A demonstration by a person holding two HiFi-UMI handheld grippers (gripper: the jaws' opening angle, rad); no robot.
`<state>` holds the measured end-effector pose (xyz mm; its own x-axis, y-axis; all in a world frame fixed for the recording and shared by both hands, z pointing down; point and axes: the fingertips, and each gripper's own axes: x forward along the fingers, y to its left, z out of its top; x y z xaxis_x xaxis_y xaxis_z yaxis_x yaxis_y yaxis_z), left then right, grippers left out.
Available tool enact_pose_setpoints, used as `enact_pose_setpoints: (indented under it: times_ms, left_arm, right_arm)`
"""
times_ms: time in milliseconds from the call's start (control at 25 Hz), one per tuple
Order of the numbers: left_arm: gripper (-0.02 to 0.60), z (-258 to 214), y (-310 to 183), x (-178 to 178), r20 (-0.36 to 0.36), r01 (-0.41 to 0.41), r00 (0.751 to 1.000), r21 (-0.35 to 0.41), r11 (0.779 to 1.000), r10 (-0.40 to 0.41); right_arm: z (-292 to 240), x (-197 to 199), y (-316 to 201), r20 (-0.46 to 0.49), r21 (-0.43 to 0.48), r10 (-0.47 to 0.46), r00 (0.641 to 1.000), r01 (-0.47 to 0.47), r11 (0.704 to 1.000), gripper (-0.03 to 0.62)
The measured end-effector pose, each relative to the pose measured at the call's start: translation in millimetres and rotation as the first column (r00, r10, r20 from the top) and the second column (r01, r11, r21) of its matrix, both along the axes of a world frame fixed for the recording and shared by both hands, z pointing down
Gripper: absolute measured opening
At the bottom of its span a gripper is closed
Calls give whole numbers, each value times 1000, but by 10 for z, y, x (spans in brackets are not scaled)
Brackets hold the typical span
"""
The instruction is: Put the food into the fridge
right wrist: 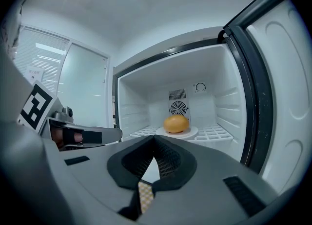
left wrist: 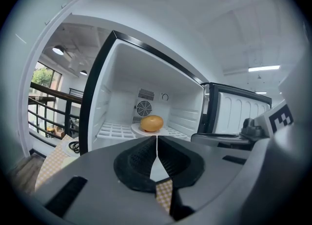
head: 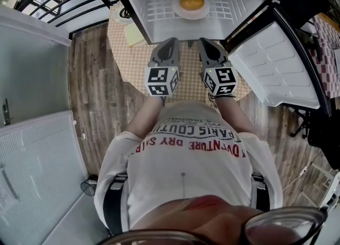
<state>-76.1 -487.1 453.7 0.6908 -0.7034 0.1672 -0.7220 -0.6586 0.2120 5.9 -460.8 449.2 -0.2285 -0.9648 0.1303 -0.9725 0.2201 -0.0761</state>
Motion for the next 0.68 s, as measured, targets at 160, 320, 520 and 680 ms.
enact_pose_setpoints:
  times_ms: [160, 320, 520, 680]
  left_arm:
    - [28, 23, -5, -13, 6, 1, 1000, -5, 1000, -1]
    - [28, 18, -35, 0, 3, 1, 1000, -4, 1000, -1]
    - [28, 23, -50, 25, 5, -7, 1000, -3, 1000, 7]
    - [28, 2, -55, 43, 2, -16, 1000, 3, 1000, 16]
  right_arm:
    - [65, 32, -1, 18, -14, 15, 1000, -15, 1000, 25]
    - [63, 60, -17, 13, -12, 24, 1000, -23, 1000, 25]
    - [78, 69, -39, 31, -19, 23, 999, -22, 1000, 25]
    - [122, 62, -61, 80, -37, 15, 997, -12, 999, 25]
